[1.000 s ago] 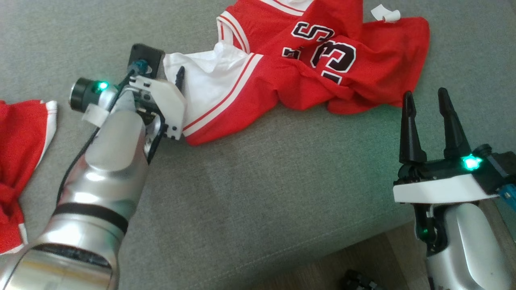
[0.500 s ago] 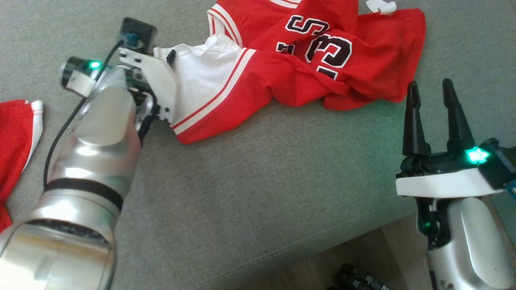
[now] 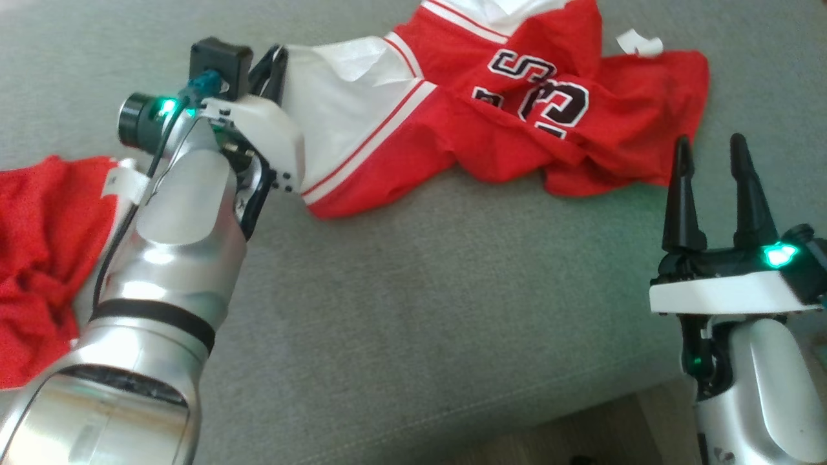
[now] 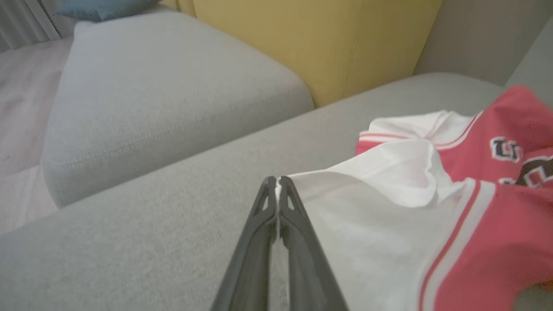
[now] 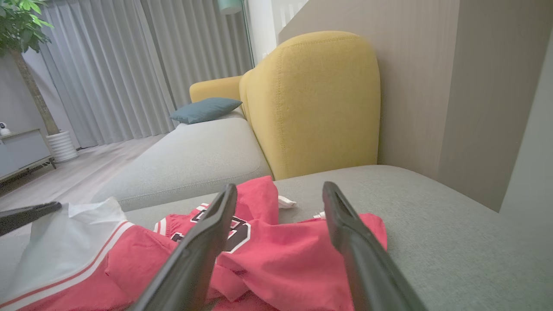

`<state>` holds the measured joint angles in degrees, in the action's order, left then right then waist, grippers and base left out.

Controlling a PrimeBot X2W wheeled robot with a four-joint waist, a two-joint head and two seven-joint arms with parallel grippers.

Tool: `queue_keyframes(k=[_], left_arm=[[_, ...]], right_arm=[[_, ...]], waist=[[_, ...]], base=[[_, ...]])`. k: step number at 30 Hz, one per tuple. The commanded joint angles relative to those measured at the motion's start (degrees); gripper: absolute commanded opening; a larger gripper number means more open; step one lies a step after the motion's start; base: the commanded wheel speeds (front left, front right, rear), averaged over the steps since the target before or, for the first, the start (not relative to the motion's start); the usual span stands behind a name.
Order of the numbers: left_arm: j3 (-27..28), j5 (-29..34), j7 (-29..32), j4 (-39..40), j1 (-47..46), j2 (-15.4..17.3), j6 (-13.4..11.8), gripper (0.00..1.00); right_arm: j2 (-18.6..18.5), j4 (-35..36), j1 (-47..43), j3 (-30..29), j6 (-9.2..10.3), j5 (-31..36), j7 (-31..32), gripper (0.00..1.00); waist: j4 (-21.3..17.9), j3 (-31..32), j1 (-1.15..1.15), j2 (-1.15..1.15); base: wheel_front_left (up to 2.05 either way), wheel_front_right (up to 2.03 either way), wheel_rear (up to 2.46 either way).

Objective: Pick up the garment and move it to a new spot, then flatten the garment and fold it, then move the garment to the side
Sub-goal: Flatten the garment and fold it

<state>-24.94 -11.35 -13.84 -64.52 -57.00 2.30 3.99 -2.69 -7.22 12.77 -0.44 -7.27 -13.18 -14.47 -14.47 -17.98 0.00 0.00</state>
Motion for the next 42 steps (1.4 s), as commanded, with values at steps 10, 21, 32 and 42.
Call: queue_keyframes(k=[10,21,32,42], left_arm=[[3.38,-0.11,-1.14,24.65,7.1,3.19,0.72,0.0],[1.31,2.53,-1.15,44.07,25.13,6.69,1.84,0.0],[-5.11,6.81,-1.16,44.57,39.15,10.07,2.28,0.0],[-2.22,3.45,-0.58,37.86,42.14,7.93,-2.37,1.0]], right_arm=[[-0.19,-1.13,0.01,-0.11,-0.22,1.4,-0.39,1.0],[-0.19,-6.98,-2.53,-3.1,-0.22,1.1,3.01,1.0],[-0.19,-8.45,-3.31,-2.78,-0.22,0.94,3.64,1.0],[-0.19,-8.11,-5.12,-1.65,-0.22,0.92,4.3,1.0]], waist=[[5.6,6.24,0.0,0.0],[9.45,10.84,0.0,0.0],[10.21,13.36,0.0,0.0],[9.85,15.12,0.0,0.0]], base=[[0.0,0.0,0.0],[0.0,0.0,0.0],[0.0,0.0,0.0],[0.0,0.0,0.0]])
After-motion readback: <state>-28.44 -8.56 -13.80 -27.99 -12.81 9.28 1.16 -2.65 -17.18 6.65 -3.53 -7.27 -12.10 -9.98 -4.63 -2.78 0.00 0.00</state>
